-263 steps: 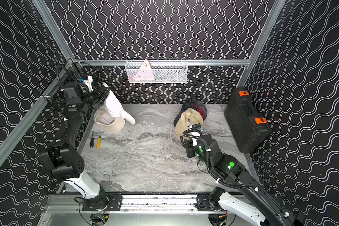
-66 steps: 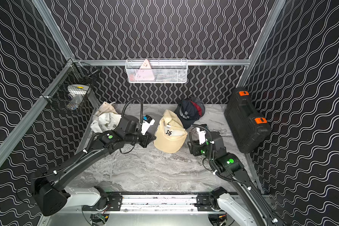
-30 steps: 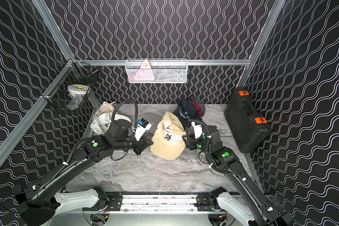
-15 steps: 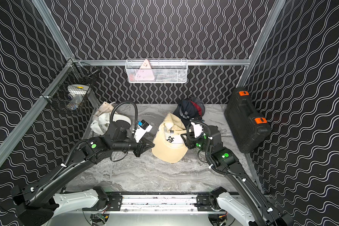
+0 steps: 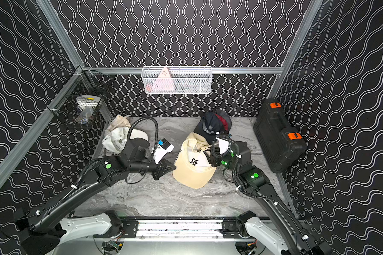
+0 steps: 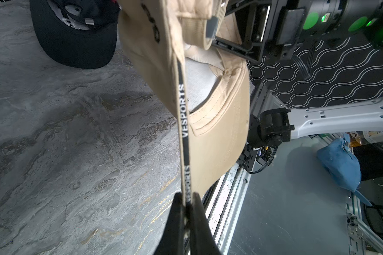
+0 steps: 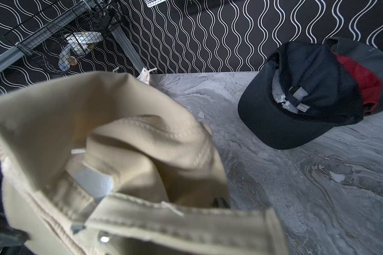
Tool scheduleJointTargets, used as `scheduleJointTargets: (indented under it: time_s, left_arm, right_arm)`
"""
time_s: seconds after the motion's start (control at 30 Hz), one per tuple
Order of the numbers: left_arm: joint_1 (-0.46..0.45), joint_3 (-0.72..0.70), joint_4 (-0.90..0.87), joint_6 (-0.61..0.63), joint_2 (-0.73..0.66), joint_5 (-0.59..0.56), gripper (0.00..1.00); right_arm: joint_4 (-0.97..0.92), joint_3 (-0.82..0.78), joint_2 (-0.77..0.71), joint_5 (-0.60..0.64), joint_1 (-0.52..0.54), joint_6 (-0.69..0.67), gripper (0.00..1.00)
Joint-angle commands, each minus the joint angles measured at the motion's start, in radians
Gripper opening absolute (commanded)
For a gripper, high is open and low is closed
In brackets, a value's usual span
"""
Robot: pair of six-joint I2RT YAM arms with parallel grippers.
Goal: Open the adjustable buckle of the baseball cap
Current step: Pick up the baseball cap, then open the adjustable buckle on the baseball cap.
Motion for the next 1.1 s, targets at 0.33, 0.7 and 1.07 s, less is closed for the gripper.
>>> scheduleJointTargets:
  time_s: [0.33, 0.7, 1.07]
  left_arm:
    - [-0.031, -0.008, 0.055, -0.015, 0.023, 0.001, 0.00]
    - [-0.037, -0.015, 0.050, -0.012, 0.023, -0.034, 0.00]
    - [-0.039, -0.030, 0.039, -0.012, 0.011, -0.065, 0.00]
  right_arm:
    - [0.068, 0.025, 0.003, -0.042, 0.002, 0.032, 0.44]
    - [0.041, 0.030, -0.018, -0.021, 0.002, 0.024, 0.40]
    - [-0.025, 0.042, -0.071, 0.053, 0.002, -0.017, 0.34]
